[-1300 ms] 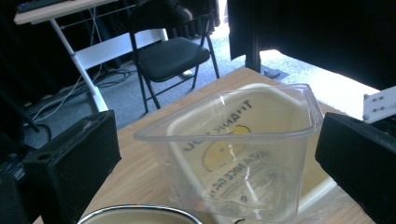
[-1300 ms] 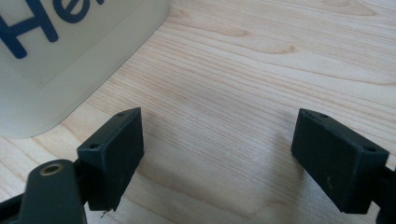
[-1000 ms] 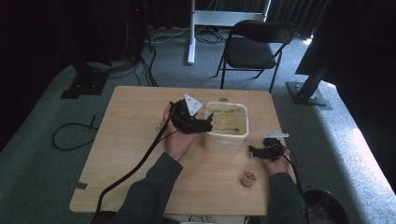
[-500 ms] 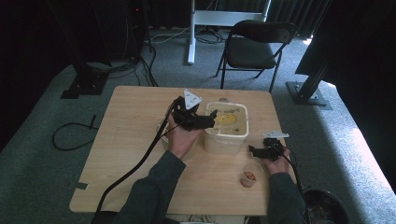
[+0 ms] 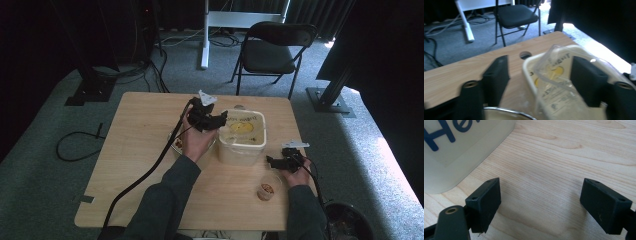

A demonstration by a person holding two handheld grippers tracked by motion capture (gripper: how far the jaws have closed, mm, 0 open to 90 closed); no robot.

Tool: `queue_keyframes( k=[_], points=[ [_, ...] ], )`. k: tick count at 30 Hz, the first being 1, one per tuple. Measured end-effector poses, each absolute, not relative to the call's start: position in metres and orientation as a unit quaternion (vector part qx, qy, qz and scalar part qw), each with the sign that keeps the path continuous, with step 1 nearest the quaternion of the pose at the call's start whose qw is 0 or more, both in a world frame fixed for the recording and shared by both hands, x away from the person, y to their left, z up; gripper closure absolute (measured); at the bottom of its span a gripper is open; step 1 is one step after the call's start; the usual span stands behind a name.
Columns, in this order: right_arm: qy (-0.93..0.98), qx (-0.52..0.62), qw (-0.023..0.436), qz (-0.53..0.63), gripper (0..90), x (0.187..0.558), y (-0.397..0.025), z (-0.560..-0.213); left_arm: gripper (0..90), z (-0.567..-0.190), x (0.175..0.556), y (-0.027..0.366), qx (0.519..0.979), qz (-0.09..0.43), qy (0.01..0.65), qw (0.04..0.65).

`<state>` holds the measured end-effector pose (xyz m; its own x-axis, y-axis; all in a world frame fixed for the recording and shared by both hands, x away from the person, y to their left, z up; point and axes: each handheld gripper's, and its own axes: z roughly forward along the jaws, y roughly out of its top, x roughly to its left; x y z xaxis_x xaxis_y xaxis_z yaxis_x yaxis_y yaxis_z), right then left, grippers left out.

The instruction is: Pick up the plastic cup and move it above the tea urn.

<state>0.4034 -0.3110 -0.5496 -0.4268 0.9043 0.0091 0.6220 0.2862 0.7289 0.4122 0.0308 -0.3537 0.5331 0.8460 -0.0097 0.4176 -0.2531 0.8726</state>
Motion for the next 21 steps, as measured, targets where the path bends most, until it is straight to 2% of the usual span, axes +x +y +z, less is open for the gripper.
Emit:
queue_keyframes(
  k=[4, 17, 21],
  points=[
    [0.774, 0.493, 0.209, 0.338, 16.2, 0.4034, -0.311, -0.5496, 54.8, -0.3531, 0.4128, 0.0321, 0.759, 0.234, 0.415, 0.443],
    [0.774, 0.492, 0.209, 0.338, 16.1, 0.4034, -0.3111, -0.5496, 84.7, -0.351, 0.4167, 0.0362, 0.756, 0.248, 0.418, 0.438],
    [0.774, 0.492, 0.209, 0.338, 16.2, 0.4034, -0.3111, -0.5496, 87.5, -0.3503, 0.4175, 0.0372, 0.756, 0.241, 0.421, 0.439]
  ],
)
